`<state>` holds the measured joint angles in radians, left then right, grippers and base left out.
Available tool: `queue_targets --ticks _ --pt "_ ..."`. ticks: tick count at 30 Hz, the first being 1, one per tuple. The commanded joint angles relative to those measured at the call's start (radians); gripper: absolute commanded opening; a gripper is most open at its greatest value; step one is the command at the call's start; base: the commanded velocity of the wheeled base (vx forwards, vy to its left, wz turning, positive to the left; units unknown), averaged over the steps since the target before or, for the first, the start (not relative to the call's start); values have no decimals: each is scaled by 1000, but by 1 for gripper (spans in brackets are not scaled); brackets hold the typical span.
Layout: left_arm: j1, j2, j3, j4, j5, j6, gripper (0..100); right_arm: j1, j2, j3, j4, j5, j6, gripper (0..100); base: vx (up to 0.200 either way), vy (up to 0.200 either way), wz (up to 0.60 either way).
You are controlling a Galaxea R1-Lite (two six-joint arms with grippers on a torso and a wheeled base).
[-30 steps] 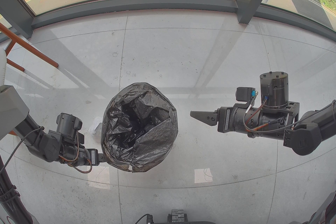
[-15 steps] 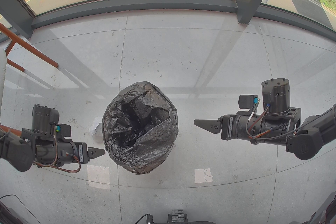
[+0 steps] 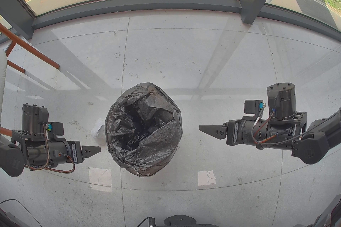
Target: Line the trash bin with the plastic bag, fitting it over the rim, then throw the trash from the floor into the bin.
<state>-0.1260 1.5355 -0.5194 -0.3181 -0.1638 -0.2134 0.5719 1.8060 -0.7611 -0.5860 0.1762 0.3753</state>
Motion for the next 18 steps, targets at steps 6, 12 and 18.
queue_targets --ticks 6,12,18 --pt "19 66 -8 -6 1 -1 100 0 1 0 0 0 -1 100 0 200 0" --pt "20 172 -16 -101 4 -7 100 0 1 0 0 0 1 100 0 133 0" --pt "19 368 -25 -300 61 -3 100 0 4 -6 0 0 1 100 0 0 0"
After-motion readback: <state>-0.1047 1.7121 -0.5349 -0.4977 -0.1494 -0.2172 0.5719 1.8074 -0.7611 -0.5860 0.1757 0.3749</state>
